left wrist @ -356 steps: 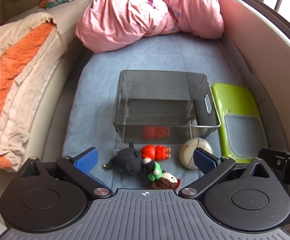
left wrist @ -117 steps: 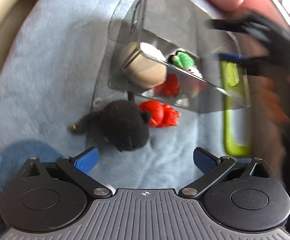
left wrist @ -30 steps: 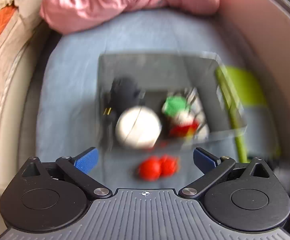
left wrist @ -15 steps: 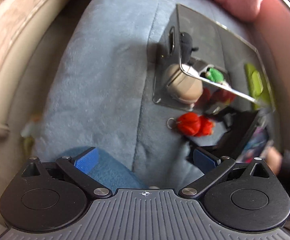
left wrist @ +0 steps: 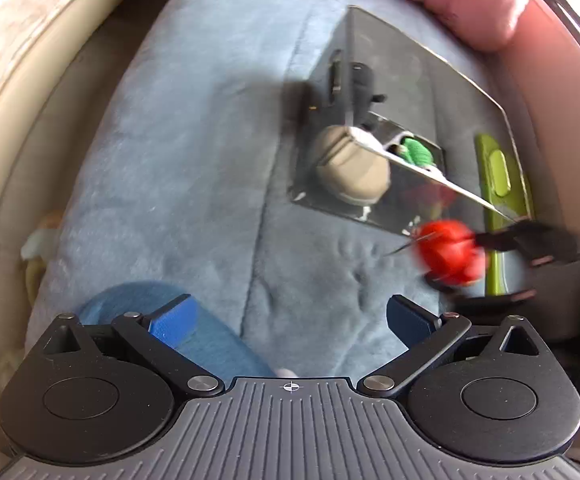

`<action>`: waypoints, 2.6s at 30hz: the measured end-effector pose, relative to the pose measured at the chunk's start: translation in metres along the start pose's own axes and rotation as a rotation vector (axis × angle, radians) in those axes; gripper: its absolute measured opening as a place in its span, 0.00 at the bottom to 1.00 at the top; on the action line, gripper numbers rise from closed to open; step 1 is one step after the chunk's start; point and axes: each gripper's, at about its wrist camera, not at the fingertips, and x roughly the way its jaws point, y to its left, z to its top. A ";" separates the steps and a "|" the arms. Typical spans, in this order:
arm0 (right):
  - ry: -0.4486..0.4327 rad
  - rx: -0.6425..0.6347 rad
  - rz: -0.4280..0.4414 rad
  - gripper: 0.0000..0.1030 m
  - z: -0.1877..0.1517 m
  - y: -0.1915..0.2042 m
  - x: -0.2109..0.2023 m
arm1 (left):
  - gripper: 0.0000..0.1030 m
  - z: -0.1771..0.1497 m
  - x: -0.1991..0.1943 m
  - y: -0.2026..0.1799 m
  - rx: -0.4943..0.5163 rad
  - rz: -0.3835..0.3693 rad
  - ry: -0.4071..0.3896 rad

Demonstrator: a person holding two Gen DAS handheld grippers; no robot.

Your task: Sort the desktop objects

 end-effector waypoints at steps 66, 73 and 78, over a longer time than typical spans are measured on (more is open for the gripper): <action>-0.592 1.456 0.761 0.85 -0.221 -0.247 0.064 | 1.00 0.220 0.117 0.016 -0.068 -0.311 0.199; -0.642 1.437 0.720 0.87 -0.229 -0.248 0.062 | 1.00 0.219 0.130 -0.017 -0.038 -0.362 0.116; -0.698 1.293 0.796 0.87 -0.218 -0.265 0.053 | 0.60 0.217 0.125 -0.013 -0.054 -0.349 0.118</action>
